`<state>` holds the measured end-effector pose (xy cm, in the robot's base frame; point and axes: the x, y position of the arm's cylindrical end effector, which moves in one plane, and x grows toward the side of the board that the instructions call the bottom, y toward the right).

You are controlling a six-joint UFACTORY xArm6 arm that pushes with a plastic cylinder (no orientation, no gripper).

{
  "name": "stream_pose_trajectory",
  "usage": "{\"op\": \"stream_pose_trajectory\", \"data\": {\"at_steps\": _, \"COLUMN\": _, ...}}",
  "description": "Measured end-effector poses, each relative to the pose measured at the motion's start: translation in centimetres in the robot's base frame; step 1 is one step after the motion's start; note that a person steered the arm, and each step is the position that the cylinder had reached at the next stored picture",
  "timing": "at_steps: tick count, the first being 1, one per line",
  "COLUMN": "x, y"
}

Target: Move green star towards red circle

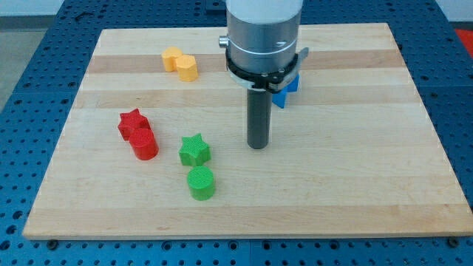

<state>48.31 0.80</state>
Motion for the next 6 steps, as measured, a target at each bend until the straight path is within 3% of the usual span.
{"op": "stream_pose_trajectory", "data": {"at_steps": 2, "x": 4.1, "y": -9.0}}
{"op": "stream_pose_trajectory", "data": {"at_steps": 5, "x": 1.4, "y": -4.8}}
{"op": "stream_pose_trajectory", "data": {"at_steps": 6, "x": 0.2, "y": -6.3}}
